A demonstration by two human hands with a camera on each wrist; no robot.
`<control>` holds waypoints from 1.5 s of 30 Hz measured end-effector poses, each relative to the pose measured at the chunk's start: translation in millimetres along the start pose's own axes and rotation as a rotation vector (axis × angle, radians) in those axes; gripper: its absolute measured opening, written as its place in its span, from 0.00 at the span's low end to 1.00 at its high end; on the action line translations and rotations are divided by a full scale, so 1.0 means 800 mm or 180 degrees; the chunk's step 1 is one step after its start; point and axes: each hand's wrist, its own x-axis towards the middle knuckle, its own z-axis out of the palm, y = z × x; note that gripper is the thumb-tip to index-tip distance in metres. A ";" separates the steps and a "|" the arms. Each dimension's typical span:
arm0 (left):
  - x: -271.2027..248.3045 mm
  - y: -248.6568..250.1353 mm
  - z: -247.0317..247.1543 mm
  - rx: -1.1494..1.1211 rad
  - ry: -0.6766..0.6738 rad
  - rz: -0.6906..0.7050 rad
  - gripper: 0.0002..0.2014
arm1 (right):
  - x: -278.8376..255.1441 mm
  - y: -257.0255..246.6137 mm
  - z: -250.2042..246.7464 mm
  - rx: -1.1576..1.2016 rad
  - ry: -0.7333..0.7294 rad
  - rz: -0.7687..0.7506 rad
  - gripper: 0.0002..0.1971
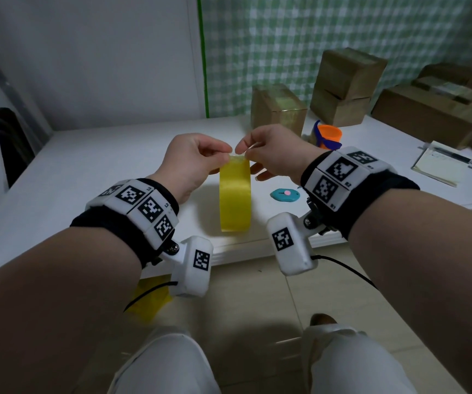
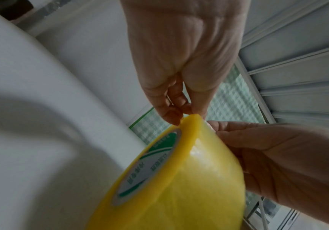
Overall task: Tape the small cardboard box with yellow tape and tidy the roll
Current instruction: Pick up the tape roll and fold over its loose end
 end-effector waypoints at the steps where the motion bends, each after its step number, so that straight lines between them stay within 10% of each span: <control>1: 0.000 0.000 0.000 -0.0050 -0.0012 -0.0057 0.06 | 0.000 0.000 -0.001 0.0036 -0.0042 0.0042 0.10; 23: 0.001 0.009 -0.004 0.0813 -0.0245 0.0570 0.13 | -0.006 -0.011 -0.004 0.0446 0.0054 0.0362 0.15; 45: 0.004 0.011 -0.023 -0.0242 -0.0651 -0.0366 0.12 | -0.004 -0.016 -0.007 0.0172 -0.0316 0.0447 0.12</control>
